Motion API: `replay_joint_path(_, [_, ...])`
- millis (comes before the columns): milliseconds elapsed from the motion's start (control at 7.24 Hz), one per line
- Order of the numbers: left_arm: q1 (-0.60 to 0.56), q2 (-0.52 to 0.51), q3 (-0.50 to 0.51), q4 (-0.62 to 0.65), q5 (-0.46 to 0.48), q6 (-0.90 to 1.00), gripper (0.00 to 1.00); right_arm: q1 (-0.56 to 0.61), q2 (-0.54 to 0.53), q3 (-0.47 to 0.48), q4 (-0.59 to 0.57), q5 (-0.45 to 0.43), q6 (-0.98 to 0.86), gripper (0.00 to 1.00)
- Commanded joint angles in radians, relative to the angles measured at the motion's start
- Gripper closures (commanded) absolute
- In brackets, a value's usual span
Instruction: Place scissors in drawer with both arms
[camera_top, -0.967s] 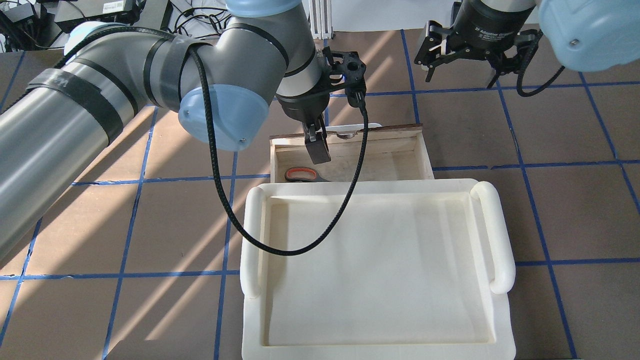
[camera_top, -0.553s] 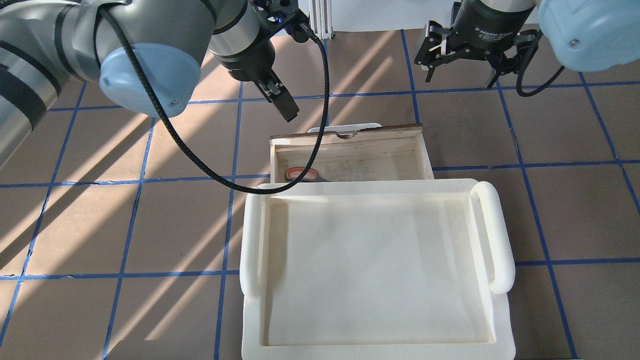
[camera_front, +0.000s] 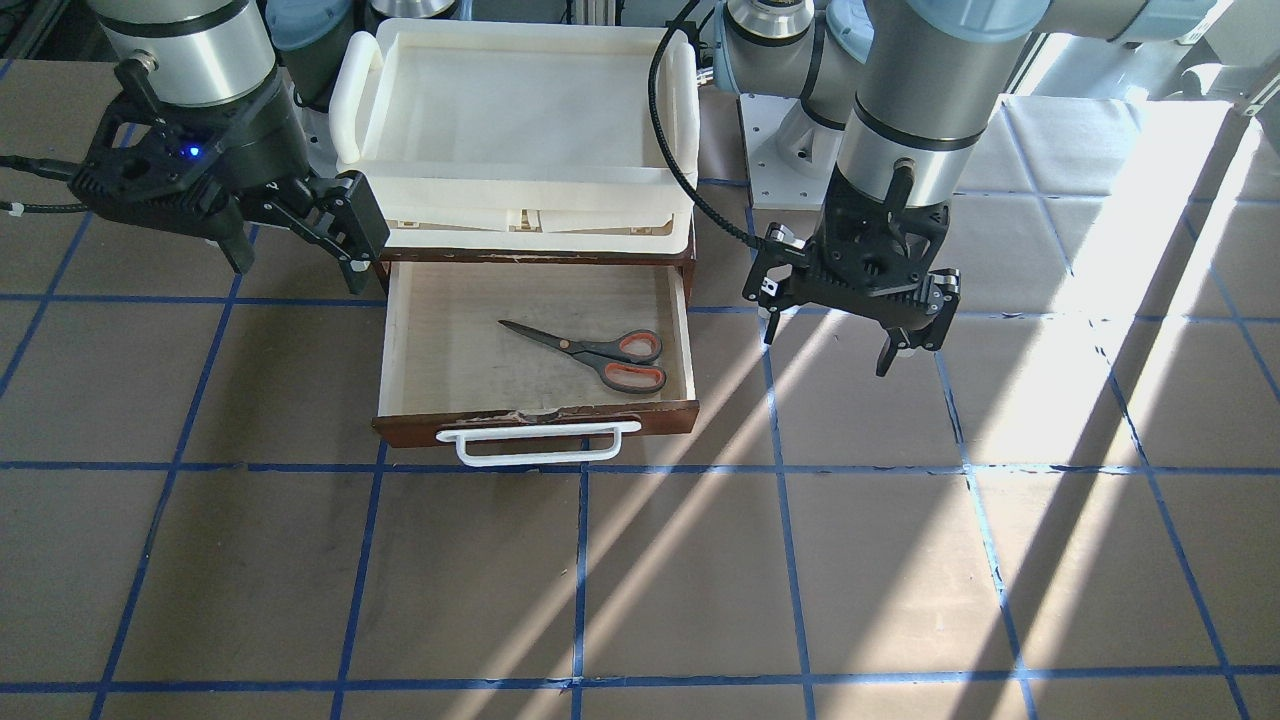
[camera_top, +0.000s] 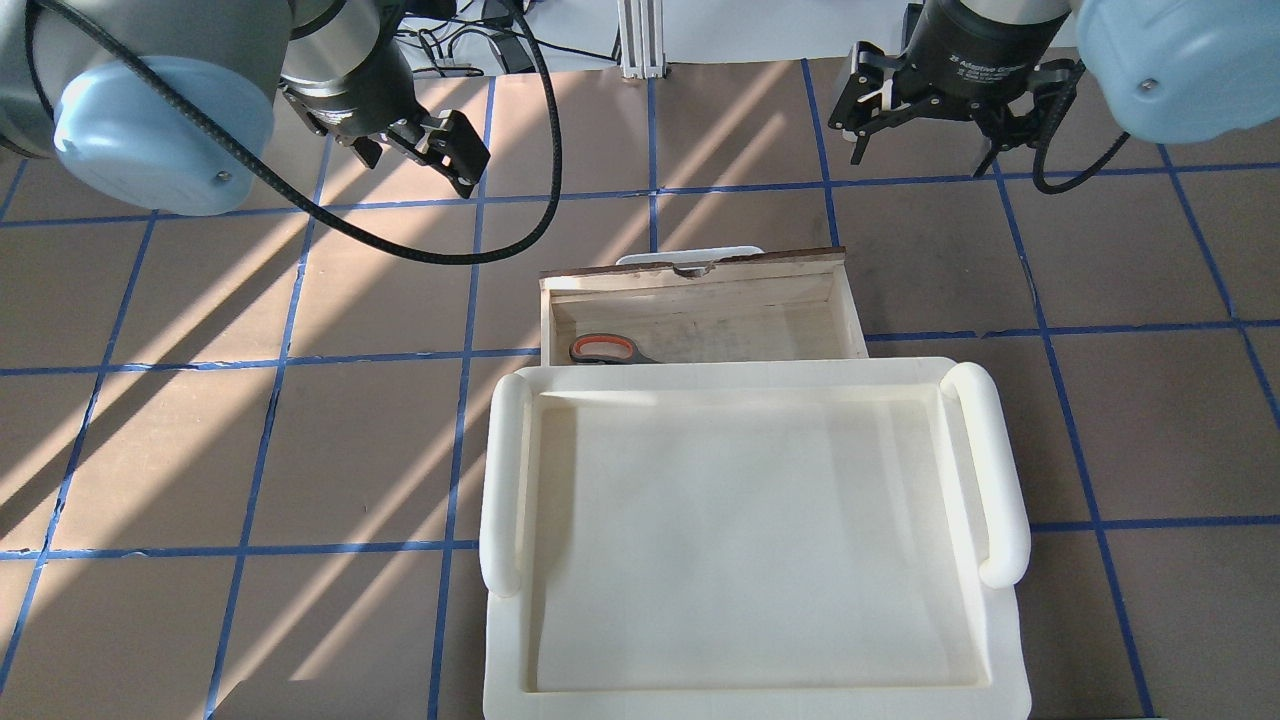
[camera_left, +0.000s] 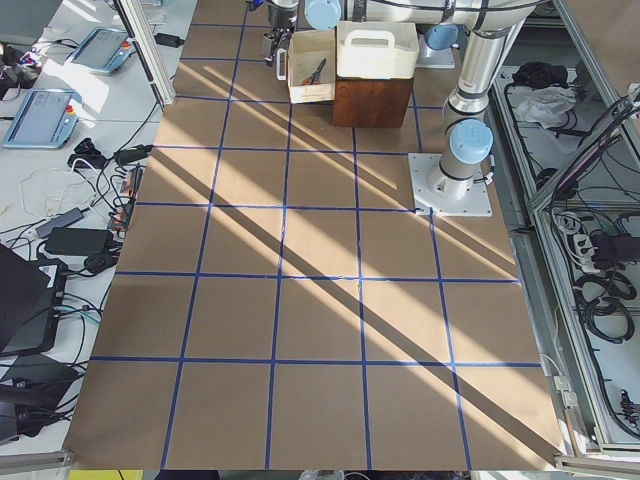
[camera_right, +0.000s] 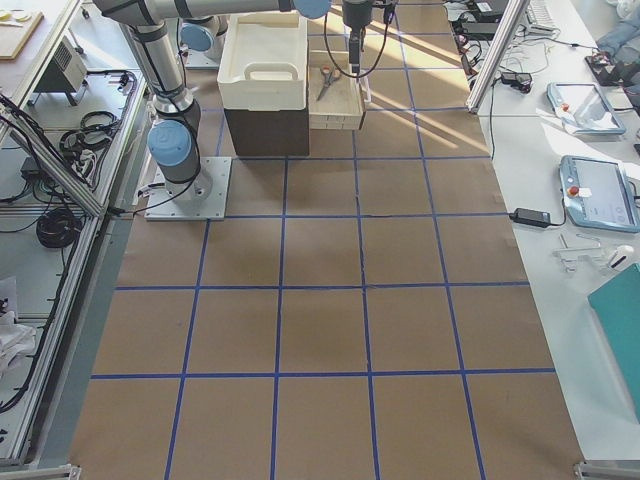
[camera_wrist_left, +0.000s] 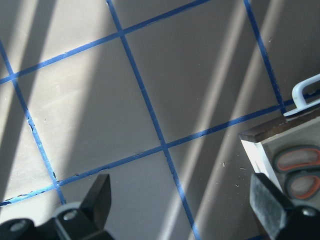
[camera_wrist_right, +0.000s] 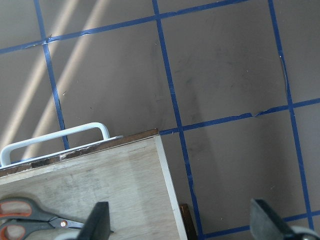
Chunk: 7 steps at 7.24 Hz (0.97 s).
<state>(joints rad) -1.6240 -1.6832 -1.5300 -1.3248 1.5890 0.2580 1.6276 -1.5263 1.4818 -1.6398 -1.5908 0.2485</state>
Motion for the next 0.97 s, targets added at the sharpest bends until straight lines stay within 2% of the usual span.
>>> replay_joint_path(0, [0.093, 0.032, -0.006, -0.078, 0.008, -0.127, 0.0, 0.0, 0.0, 0.0, 0.002, 0.0, 0.0, 0.0])
replay_joint_path(415, [0.144, 0.033, -0.012, -0.103, 0.006, -0.14, 0.0, 0.0, 0.0, 0.0, 0.0, 0.0, 0.0, 0.0])
replay_joint_path(829, [0.132, 0.072, -0.039, -0.114, 0.002, -0.146, 0.0, 0.002, 0.0, 0.0, 0.0, 0.0, -0.002, 0.0])
